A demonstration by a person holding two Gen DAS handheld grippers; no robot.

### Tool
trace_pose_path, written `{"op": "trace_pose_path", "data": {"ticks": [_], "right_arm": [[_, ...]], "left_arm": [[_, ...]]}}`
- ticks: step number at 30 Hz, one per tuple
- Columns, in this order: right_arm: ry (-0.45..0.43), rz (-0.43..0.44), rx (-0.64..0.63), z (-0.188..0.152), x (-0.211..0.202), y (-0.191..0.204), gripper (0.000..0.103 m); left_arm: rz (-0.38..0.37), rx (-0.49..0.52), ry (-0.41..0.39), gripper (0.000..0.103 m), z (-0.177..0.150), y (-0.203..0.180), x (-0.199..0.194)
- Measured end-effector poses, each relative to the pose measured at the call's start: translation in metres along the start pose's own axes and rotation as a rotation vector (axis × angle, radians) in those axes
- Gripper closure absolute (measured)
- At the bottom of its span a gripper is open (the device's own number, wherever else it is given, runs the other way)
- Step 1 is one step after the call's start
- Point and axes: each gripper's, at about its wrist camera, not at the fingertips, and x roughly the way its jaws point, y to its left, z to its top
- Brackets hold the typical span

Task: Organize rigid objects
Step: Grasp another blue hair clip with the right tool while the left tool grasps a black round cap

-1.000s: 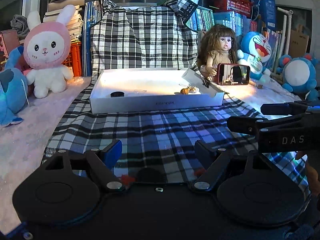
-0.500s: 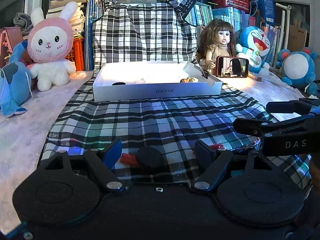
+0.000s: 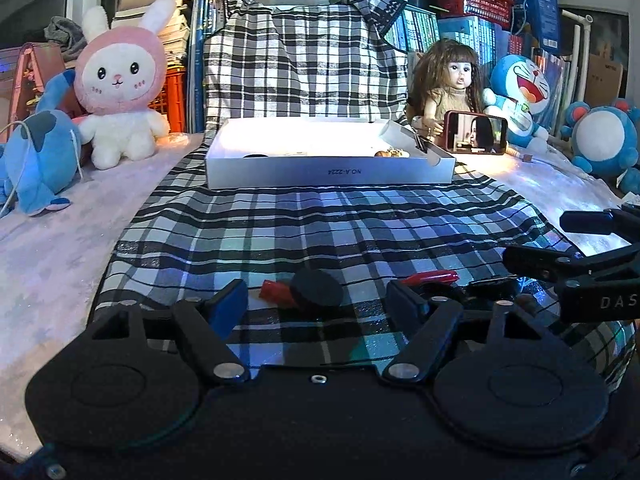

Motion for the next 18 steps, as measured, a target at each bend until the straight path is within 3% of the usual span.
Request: {"op": "trace_pose_path", "data": {"ticks": [5,15,18], "right_arm": [[-0.010,0.009,0.017,-0.002,-0.006,-0.005,0.009],[-0.028,0.000,0.024,-0.006,-0.018,-0.013,0.020],[-0.010,0.003,0.020,-0.010,-0.019,-0.014,0.025]], "left_arm": [[0.011,-0.016,0.009,0.049,-0.002,0.006,-0.002],[0.045,-0.047,-0.004,0.058,-0.003,0.018,-0.005],[0.027,-0.042,-0.016,0.067,-0.003,0.015,-0.007]]}}
